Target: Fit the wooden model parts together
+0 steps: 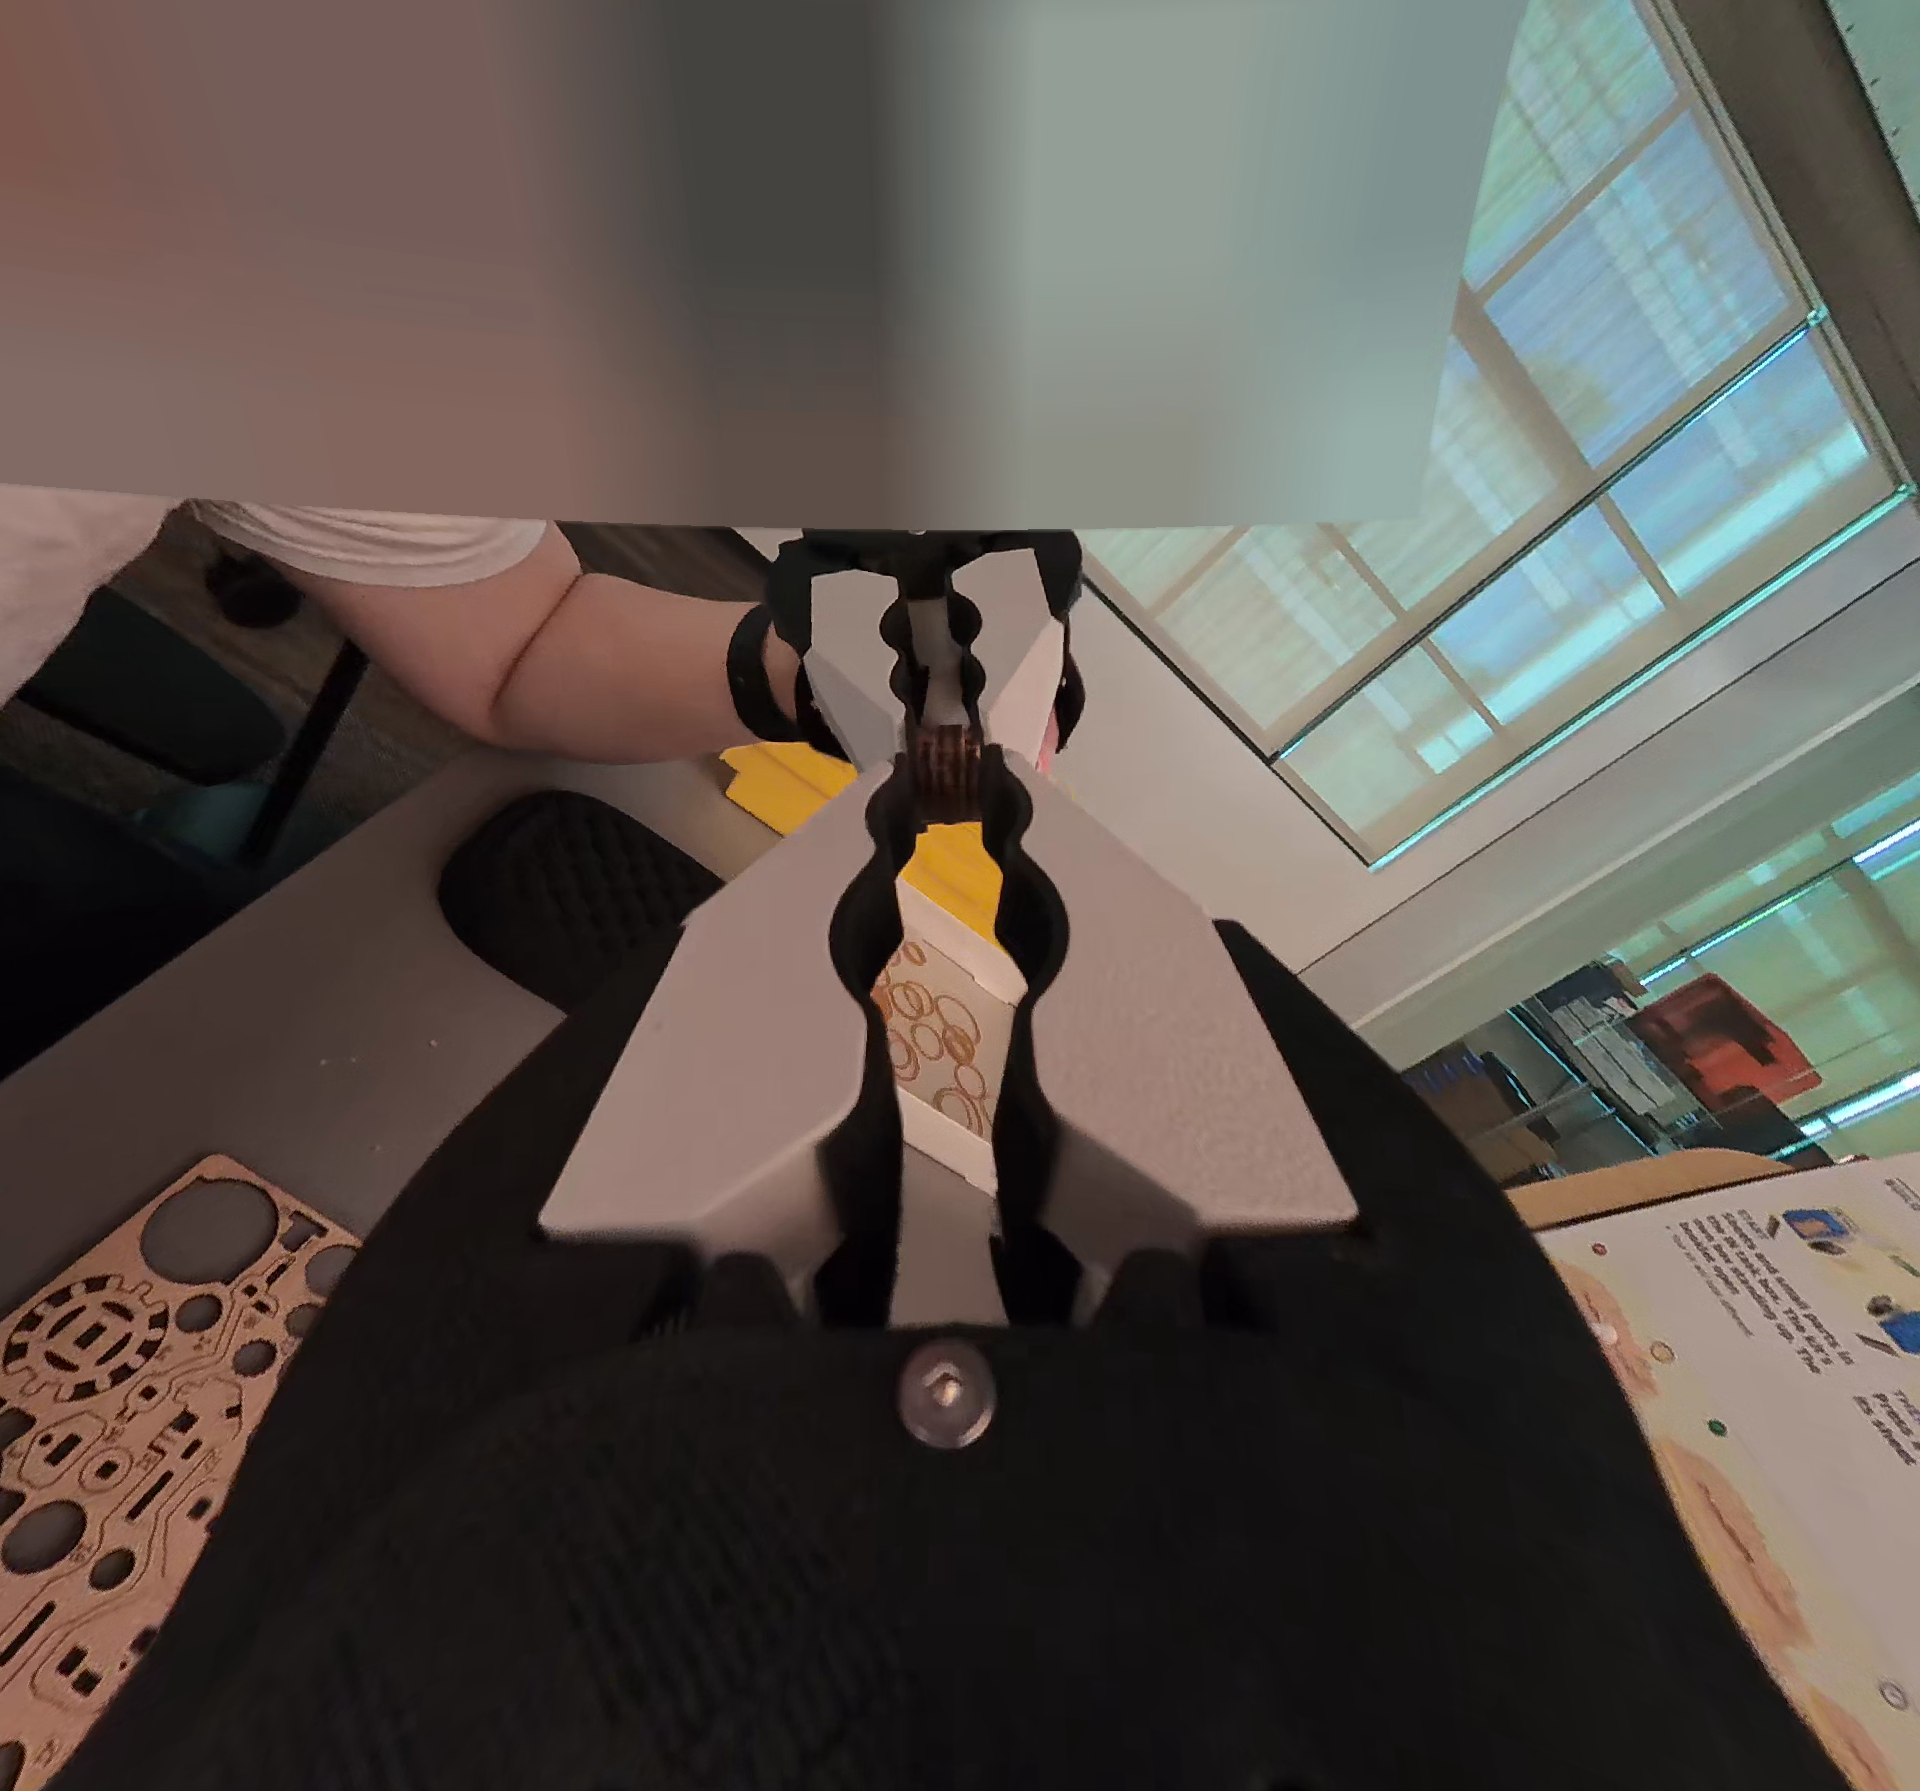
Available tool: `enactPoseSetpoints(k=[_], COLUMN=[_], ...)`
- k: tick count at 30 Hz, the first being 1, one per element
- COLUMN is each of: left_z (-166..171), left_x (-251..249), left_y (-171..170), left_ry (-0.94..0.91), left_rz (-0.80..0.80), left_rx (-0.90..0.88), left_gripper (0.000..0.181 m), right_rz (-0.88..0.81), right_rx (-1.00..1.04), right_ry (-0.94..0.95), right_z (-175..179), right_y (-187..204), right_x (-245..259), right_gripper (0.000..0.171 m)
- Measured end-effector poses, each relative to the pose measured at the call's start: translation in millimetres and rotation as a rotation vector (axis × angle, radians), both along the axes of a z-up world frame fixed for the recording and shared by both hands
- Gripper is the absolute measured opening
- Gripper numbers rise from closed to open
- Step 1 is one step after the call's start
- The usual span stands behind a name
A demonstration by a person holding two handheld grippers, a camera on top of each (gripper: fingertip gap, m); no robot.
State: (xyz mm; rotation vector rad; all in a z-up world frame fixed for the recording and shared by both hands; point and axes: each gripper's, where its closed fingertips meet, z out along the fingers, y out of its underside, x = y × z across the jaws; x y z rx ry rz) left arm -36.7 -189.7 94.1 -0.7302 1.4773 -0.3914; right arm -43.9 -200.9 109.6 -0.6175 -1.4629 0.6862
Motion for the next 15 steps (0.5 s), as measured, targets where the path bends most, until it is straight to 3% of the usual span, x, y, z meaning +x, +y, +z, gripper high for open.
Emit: enactPoseSetpoints(k=[15], left_z=[-0.3], left_x=[-0.2], left_y=[-1.8], left_ry=[0.043], left_rz=[0.054], left_rx=[0.068], left_gripper=[0.010], right_rz=[-0.024], right_rx=[0.144], right_ry=[0.020], right_z=[-1.9], right_y=[-2.3], right_x=[-0.5], right_gripper=[0.013])
